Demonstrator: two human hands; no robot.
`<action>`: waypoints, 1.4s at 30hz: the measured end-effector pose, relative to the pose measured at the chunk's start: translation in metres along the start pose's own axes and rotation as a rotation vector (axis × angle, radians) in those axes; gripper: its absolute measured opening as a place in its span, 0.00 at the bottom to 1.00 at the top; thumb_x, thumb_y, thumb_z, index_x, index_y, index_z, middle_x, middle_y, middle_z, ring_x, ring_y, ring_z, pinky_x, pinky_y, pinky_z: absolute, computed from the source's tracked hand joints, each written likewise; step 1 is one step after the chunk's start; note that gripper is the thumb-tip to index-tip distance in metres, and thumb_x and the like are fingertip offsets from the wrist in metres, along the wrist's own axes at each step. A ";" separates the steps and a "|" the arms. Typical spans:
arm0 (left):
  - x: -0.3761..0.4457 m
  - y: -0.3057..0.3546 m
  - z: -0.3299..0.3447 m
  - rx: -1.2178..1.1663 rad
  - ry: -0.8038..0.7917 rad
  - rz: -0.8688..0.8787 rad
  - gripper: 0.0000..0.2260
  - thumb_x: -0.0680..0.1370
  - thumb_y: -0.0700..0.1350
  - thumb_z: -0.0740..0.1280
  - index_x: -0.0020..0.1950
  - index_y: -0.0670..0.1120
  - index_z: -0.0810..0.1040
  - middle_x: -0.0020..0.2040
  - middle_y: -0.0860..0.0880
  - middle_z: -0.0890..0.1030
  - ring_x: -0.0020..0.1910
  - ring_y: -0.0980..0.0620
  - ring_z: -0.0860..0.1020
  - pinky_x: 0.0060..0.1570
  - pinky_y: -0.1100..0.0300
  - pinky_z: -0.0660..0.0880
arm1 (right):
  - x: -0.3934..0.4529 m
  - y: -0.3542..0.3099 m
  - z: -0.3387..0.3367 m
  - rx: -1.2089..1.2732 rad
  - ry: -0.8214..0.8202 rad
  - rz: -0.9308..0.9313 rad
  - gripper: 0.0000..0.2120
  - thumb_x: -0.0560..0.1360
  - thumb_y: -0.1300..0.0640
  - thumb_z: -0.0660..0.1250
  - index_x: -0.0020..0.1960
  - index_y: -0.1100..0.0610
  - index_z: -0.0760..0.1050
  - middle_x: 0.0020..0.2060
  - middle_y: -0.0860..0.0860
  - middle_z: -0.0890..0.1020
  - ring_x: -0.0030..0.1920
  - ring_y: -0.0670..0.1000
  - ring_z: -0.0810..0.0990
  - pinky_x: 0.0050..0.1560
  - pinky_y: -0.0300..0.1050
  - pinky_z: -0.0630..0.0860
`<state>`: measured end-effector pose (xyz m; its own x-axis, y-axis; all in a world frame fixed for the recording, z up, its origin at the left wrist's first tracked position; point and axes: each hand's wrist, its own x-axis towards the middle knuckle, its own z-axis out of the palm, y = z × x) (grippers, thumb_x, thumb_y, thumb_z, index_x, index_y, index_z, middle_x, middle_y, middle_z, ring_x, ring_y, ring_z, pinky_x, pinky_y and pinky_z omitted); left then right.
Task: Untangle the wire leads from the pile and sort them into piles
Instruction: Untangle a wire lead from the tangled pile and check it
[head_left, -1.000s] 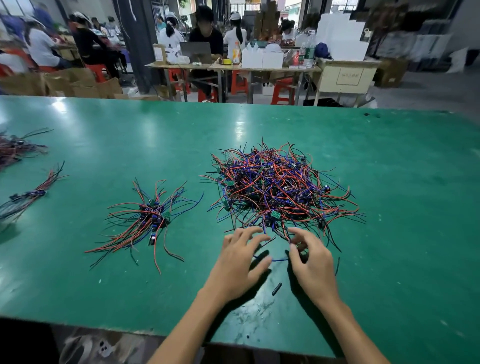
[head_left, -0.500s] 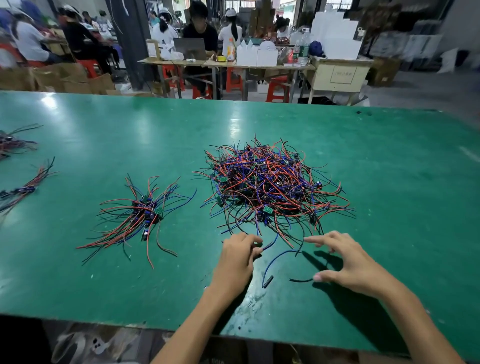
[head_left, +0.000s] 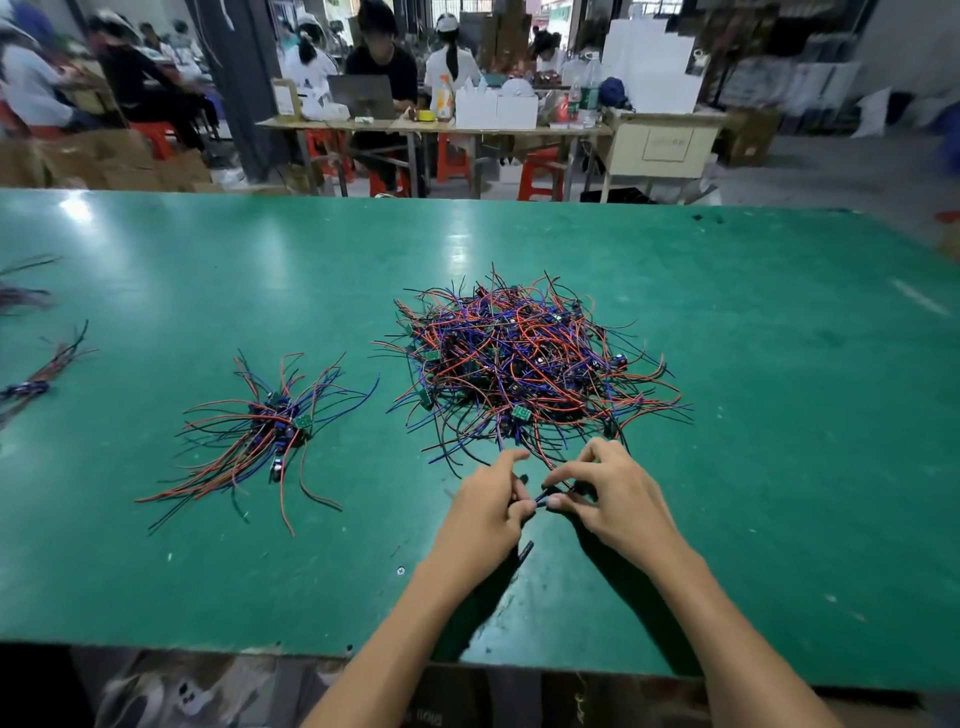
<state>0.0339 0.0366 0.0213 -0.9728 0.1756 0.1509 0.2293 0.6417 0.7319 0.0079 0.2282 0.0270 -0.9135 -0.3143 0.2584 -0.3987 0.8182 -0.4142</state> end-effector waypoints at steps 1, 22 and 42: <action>0.001 0.001 0.000 0.018 -0.005 0.006 0.23 0.79 0.37 0.67 0.74 0.47 0.68 0.43 0.56 0.78 0.48 0.53 0.75 0.55 0.55 0.72 | -0.001 -0.001 -0.001 -0.025 0.007 -0.037 0.09 0.71 0.41 0.76 0.50 0.40 0.84 0.43 0.42 0.72 0.47 0.45 0.71 0.40 0.39 0.65; -0.010 -0.020 -0.009 -0.002 0.340 -0.024 0.08 0.85 0.44 0.59 0.52 0.46 0.76 0.40 0.50 0.80 0.41 0.48 0.77 0.44 0.52 0.73 | -0.004 -0.011 0.011 0.088 0.407 0.329 0.15 0.83 0.49 0.62 0.65 0.53 0.78 0.57 0.50 0.79 0.59 0.54 0.76 0.56 0.48 0.69; 0.031 -0.064 -0.039 0.367 0.322 -0.254 0.15 0.82 0.57 0.63 0.59 0.47 0.76 0.53 0.48 0.78 0.54 0.46 0.72 0.55 0.52 0.68 | -0.004 -0.021 0.012 -0.041 0.165 0.534 0.16 0.83 0.48 0.59 0.63 0.53 0.79 0.54 0.53 0.78 0.56 0.57 0.77 0.54 0.51 0.73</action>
<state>-0.0121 -0.0283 0.0055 -0.9465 -0.2185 0.2375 -0.0734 0.8624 0.5009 0.0191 0.2069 0.0245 -0.9616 0.2253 0.1568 0.1219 0.8622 -0.4916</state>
